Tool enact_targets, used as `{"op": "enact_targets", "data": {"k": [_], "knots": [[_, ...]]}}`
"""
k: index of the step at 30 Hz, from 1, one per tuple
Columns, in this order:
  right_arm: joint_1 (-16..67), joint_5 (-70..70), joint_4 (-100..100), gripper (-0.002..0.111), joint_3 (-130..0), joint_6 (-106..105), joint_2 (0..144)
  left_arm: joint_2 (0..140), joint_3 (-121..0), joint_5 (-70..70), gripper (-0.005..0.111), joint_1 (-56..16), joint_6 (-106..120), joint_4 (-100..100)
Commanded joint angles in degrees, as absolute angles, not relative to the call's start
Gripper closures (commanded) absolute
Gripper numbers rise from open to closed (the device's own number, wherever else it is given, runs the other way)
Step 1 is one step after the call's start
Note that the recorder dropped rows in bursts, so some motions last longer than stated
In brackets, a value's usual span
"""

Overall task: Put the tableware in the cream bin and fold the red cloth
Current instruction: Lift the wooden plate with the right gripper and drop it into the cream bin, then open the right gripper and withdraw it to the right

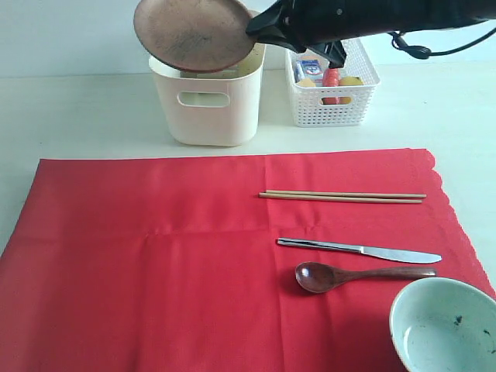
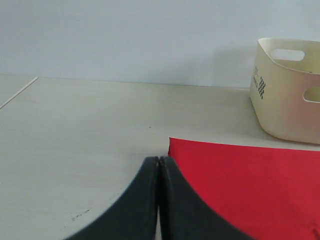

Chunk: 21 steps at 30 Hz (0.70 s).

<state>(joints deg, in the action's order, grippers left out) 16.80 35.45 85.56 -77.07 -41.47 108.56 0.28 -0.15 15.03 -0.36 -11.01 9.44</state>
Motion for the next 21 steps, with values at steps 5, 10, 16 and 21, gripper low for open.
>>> {"op": "enact_targets", "data": {"k": [5,10,16,21], "knots": [[13.96,35.17,86.41,0.108,-93.92,-41.76,123.02,0.00,0.00,14.67,0.104,-0.80,-10.96,9.64],[13.97,31.61,84.59,0.106,-98.93,-41.76,126.51,0.00,0.00,14.67,0.104,-0.80,-10.96,9.64],[13.97,29.12,77.83,0.077,-101.48,-41.76,126.71,0.00,0.00,14.67,0.104,-0.80,-10.96,9.64],[13.97,31.18,75.84,0.054,-101.53,-41.76,126.71,0.00,0.00,14.67,0.104,-0.80,-10.96,9.64]]}}
